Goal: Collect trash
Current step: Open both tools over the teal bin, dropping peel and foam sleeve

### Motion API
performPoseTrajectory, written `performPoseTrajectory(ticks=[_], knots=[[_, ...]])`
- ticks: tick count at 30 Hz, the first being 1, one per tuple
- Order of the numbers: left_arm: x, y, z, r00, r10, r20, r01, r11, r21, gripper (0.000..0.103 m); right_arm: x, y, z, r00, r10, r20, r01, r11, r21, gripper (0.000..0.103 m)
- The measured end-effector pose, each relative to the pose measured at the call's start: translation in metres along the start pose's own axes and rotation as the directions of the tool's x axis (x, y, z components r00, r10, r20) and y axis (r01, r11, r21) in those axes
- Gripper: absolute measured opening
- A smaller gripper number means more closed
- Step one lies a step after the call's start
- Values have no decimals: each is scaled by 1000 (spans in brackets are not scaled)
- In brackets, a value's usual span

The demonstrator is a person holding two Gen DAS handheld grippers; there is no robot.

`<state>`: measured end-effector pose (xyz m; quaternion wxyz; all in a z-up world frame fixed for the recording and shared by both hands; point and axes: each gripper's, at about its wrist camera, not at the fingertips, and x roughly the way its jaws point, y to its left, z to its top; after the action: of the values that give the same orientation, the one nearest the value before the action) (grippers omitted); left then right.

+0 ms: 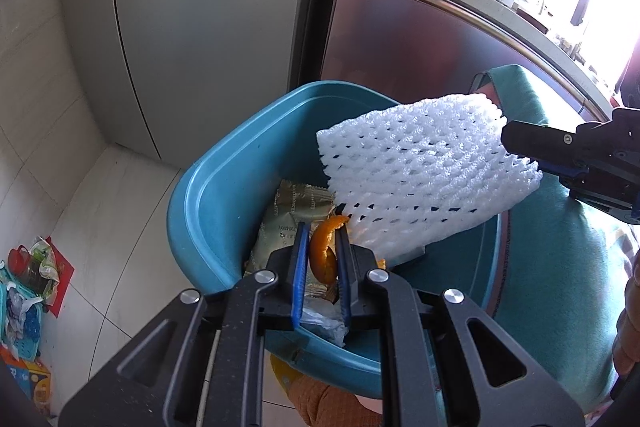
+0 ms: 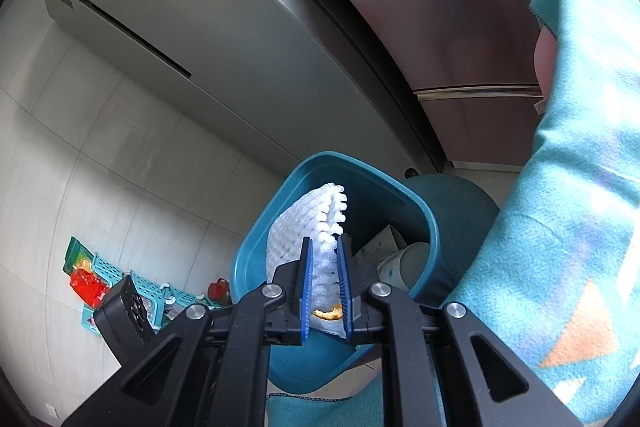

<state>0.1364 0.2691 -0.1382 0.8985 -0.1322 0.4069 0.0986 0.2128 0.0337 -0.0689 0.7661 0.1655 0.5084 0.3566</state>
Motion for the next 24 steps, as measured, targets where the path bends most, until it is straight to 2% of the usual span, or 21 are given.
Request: performPoseTrajectory(ticks=[8,15,17,24], knots=[[0,1,1,1000,5,7,-5,1000,0,29,7,13,-2,999,-34,-2,34,998,-56,21],[-12,-3,1,999,2,33,-2,1000,16,31,5,15,-3,999,-35,1,35,996,-78,27],[-15,-5,2,999,0,43,-1,1000,22,34,2,13,-4,999,-34,2,34,996,-83,30],[-41,-13,2,994,-18,105,13,999,47,43,-17,13,-13,998,-47,41,53,989,-137,45]])
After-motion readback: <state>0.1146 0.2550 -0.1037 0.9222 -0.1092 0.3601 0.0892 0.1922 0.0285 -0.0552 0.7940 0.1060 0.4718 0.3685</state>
